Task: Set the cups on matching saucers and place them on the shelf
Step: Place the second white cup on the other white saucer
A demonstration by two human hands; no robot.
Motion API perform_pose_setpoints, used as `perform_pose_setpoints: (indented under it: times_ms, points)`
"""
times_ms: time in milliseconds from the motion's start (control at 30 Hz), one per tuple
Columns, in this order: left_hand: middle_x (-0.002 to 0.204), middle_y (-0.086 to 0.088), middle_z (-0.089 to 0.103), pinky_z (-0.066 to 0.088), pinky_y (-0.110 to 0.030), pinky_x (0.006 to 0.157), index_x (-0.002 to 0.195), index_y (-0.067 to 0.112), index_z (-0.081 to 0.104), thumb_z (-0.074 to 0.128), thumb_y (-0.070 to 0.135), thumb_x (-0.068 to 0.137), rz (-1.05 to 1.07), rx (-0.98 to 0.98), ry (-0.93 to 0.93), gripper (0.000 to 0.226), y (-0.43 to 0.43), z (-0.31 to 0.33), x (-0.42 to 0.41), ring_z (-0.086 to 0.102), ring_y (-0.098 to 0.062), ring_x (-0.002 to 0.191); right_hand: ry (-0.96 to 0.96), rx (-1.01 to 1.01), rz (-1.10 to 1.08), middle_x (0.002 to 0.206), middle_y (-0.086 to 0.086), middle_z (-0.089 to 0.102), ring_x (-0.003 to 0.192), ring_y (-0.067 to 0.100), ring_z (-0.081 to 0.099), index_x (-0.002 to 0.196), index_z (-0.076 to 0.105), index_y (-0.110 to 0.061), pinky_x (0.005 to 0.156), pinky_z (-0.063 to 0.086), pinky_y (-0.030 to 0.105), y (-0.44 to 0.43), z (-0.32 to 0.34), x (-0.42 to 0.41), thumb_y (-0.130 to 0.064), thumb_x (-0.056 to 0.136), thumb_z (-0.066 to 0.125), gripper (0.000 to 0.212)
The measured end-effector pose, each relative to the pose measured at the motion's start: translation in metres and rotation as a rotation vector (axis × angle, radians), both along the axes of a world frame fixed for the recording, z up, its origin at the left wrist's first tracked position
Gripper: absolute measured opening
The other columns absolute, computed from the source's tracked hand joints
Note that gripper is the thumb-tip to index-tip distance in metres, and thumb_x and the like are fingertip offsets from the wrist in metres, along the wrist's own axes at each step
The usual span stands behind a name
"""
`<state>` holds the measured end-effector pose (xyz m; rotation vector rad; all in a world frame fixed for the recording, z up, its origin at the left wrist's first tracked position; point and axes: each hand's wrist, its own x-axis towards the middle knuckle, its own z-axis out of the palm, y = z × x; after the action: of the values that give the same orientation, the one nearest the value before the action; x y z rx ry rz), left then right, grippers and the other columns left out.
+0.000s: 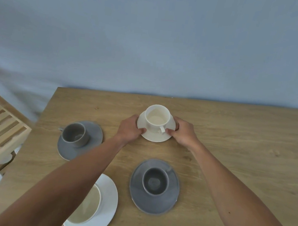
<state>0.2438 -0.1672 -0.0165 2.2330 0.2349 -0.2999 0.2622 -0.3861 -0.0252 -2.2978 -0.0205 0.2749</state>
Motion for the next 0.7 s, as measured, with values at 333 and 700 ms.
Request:
perform_pose_setpoints:
  times_ms: [333, 700]
  points:
    - [0.1, 0.001, 0.065, 0.048, -0.02, 0.074, 0.137, 0.026, 0.048, 0.071, 0.017, 0.085, 0.045, -0.246, -0.018, 0.058, 0.007, 0.004, -0.008, 0.062, -0.017, 0.099, 0.029, 0.235, -0.082, 0.093, -0.008, 0.065, 0.092, 0.016, 0.063, 0.141, 0.052, -0.023, 0.083, 0.051, 0.031, -0.002, 0.005, -0.011, -0.018, 0.084, 0.077, 0.062]
    - [0.093, -0.001, 0.068, 0.046, -0.024, 0.065, 0.141, 0.021, 0.046, 0.072, 0.012, 0.084, 0.184, -0.427, -0.087, 0.063, 0.039, 0.065, -0.03, 0.066, -0.008, 0.07, -0.018, 0.342, 0.037, 0.081, -0.011, 0.059, 0.071, 0.006, 0.055, 0.136, 0.056, -0.021, 0.051, 0.038, 0.015, 0.027, 0.077, -0.005, -0.016, 0.083, 0.078, 0.058]
